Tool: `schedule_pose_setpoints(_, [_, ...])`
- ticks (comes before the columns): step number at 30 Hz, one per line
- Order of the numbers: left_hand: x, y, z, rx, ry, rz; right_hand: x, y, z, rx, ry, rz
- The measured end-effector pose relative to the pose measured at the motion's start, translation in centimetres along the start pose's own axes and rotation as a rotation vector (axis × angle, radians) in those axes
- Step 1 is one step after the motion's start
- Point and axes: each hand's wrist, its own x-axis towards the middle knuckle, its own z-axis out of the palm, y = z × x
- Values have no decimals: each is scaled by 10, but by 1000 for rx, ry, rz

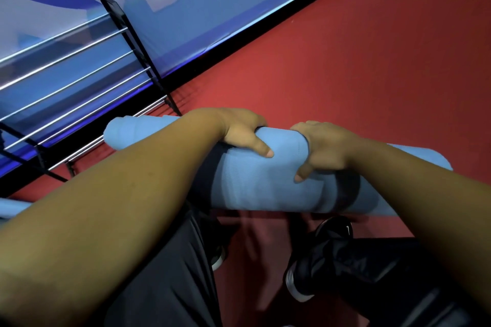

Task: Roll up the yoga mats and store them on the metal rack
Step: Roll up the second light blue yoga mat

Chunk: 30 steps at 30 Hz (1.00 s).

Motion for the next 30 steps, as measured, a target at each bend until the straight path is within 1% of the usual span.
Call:
schedule_pose_setpoints(5, [2,22,10,412,126,70,-5,10,-10,181,-26,45])
schedule_pose_setpoints(8, [3,32,10,469,185,123,-10,13,-17,268,-41,79])
schedule_pose_setpoints(11, [6,33,7,488,248,136,-11,14,-18,317,-53,85])
schedule_pose_setpoints(14, [5,32,6,419,256,124,-11,12,-17,316,-68,63])
schedule_pose_setpoints(20, [4,24,-1,177,128,14,-9,3,-18,189,-107,11])
schedule_pose_setpoints(22, [5,16,-3,106,107,-12,-7,-1,-18,79,-83,-9])
schedule_pose_setpoints(26, [5,-3,-7,-85,89,-43,-9,-13,-15,-230,-48,28])
schedule_pose_setpoints(28, [1,-11,-9,-184,52,-65,-8,-20,-12,-292,-25,14])
schedule_pose_setpoints(30, [-2,-14,-9,-261,-19,-74,-6,-23,-10,-287,1,19])
